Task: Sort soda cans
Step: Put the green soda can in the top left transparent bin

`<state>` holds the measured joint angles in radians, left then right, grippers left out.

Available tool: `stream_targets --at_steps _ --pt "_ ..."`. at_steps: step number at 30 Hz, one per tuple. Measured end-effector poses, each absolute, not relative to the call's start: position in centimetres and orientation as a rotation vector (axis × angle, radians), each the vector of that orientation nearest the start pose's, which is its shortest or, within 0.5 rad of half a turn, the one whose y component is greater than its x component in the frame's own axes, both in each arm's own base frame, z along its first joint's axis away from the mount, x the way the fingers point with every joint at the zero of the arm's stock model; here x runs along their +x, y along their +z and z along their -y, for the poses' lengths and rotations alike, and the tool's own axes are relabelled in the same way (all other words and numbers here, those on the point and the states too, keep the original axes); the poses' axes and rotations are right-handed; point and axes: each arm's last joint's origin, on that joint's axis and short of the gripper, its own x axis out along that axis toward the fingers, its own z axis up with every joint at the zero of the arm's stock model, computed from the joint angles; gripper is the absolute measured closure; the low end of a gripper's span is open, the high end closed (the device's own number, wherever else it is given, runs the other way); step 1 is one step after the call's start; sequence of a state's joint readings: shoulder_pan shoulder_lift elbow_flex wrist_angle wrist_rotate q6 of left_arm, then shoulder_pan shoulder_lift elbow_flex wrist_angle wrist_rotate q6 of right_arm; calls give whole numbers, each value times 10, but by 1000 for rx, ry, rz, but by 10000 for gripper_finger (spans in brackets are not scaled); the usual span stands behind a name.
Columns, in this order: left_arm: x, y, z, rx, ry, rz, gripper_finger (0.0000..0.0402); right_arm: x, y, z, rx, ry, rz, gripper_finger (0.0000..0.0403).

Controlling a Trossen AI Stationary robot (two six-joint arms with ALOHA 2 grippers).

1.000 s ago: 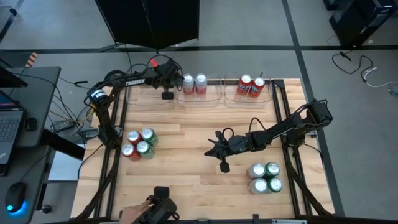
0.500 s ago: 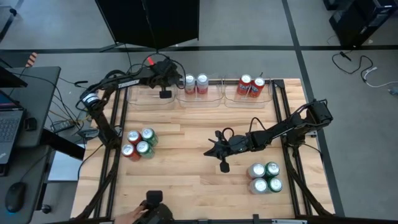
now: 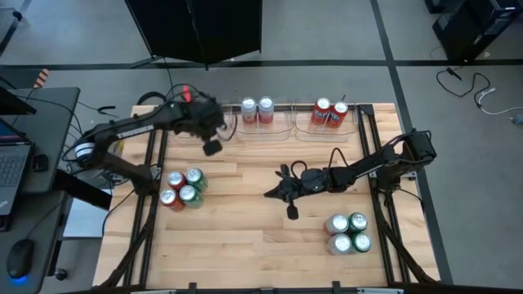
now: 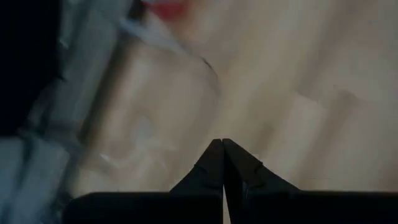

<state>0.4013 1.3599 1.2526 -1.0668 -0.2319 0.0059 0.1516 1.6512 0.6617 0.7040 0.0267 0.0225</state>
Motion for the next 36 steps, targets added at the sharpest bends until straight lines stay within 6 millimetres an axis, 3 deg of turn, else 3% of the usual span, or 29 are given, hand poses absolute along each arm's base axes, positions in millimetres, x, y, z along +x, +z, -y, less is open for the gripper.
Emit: stream_targets --at_steps 8,17,23,28,36 --pt "219 306 -43 -442 529 -1334 401 317 170 -36 -45 132 -255 389" --pt "220 321 -23 -618 584 -1302 359 323 177 -26 -77 192 -222 386" --pt "221 321 -17 -654 536 -1324 295 323 178 -21 -105 203 -214 385" --pt "227 315 -13 -744 612 -1334 224 323 178 -16 -111 221 -212 383" --pt "230 310 -14 -732 671 -1364 107 323 178 -15 -108 228 -212 382"
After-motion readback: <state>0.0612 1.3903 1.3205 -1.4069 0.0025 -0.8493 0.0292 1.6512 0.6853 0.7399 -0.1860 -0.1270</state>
